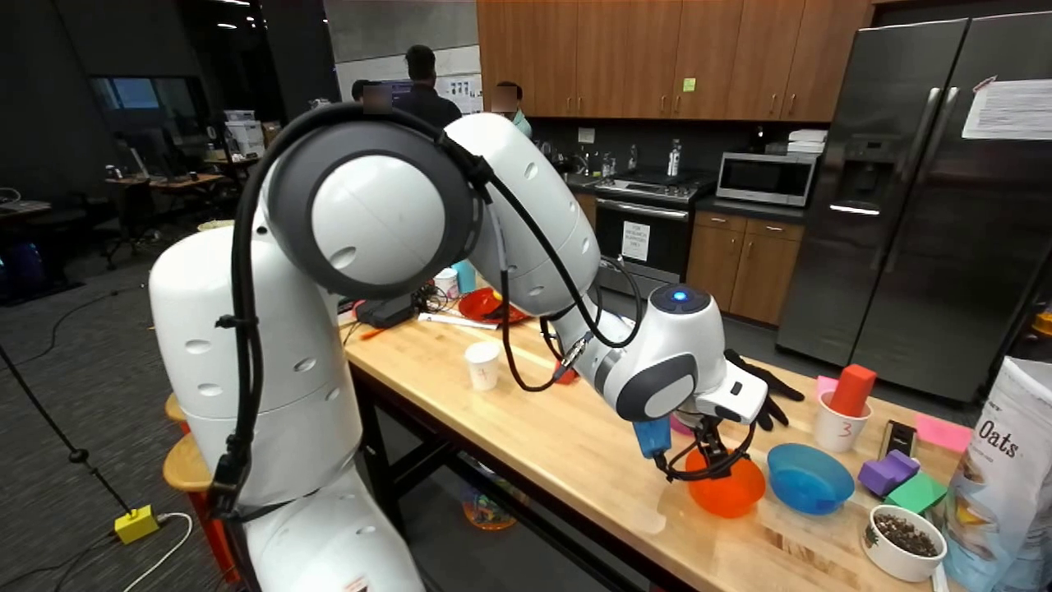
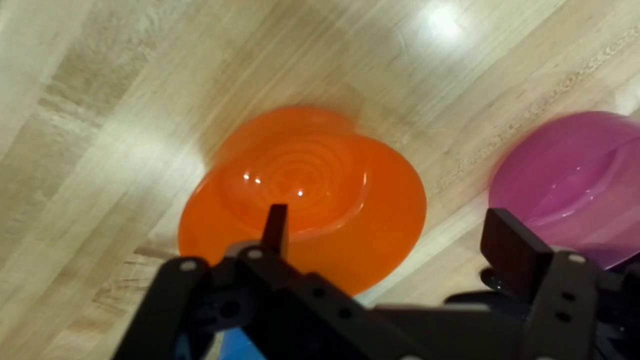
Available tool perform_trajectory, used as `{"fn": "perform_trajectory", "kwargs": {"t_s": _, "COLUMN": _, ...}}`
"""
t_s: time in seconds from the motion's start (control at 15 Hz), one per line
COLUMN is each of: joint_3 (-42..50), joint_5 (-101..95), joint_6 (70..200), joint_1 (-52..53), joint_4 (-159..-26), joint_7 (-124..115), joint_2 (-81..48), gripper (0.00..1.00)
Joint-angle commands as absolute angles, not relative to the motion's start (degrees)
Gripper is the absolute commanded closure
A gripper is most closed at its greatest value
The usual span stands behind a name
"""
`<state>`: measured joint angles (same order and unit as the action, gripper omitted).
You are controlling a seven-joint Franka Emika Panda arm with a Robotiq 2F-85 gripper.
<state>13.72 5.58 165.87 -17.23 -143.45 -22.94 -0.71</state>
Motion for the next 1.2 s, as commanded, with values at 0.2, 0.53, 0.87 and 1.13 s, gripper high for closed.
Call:
{"fn": "perform_trajectory", "kwargs": {"t_s": 0.2, "joint_3": 14.13, "joint_5": 12.91, "joint_6": 165.03, "joint_1": -16.17, "joint_4": -142.29, "joint_7": -16.52, "joint_2": -3.41, "gripper": 0.51}}
{"fn": "perform_trajectory", "kwargs": {"t_s": 0.53, "joint_3": 12.95, "joint_5": 16.14, "joint_6": 164.85, "joint_1": -17.00, "joint_4": -142.13, "joint_7": -14.43, "joint_2": -4.84, "gripper": 0.90}}
{"fn": "perform_trajectory", "kwargs": {"t_s": 0.87, "joint_3": 11.99, "joint_5": 20.81, "joint_6": 164.94, "joint_1": -17.01, "joint_4": -141.78, "joint_7": -9.53, "joint_2": -3.54, "gripper": 0.98}}
{"fn": "perform_trajectory", "kwargs": {"t_s": 1.13, "joint_3": 12.34, "joint_5": 20.18, "joint_6": 166.08, "joint_1": -17.12, "joint_4": -141.52, "joint_7": -7.18, "joint_2": -0.84, "gripper": 0.99}}
